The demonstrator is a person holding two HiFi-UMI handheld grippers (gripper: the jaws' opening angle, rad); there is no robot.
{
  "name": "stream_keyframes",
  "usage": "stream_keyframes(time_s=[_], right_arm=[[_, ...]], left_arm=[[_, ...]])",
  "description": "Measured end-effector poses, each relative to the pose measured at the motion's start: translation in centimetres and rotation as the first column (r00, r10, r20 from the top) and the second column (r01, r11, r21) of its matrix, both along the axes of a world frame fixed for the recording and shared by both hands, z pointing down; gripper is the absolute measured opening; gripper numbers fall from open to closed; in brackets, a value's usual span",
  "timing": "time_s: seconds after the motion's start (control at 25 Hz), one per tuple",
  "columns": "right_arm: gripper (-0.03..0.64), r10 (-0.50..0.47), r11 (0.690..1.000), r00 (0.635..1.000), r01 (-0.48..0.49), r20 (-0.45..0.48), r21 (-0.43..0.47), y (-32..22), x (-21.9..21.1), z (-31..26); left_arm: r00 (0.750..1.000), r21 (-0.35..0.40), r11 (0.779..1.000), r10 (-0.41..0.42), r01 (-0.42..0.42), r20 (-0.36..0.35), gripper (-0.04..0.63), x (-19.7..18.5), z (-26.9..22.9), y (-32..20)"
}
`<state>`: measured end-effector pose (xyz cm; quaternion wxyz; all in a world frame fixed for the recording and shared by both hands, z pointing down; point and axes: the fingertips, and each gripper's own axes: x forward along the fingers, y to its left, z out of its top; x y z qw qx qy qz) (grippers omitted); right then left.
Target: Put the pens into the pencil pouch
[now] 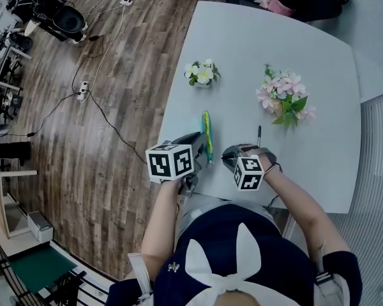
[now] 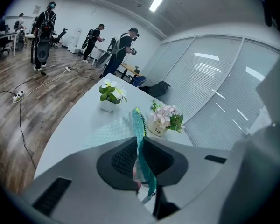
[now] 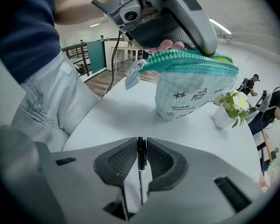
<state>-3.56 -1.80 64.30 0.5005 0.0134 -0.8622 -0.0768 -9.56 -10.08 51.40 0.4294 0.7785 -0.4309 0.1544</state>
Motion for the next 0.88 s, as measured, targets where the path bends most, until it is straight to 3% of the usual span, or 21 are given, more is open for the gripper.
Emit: stream_keyframes(time_s=[0.44, 0.88], right_arm=[[0.067, 0.172, 0.984, 0.974, -0.175, 0.151, 0.013, -1.6, 0.9, -4.1], [0.067, 0.341, 0.933, 0.881, -0.359, 0.329, -0.006, -3.3, 1.9, -9.1]], left_arm=[[1.000, -0.004, 1.000, -0.014, 0.014, 0.008, 0.054, -0.2, 0.3, 0.2], [1.000, -0.007, 1.000, -0.028, 0.028, 0.004, 0.054, -0.4, 0.2, 0.5]])
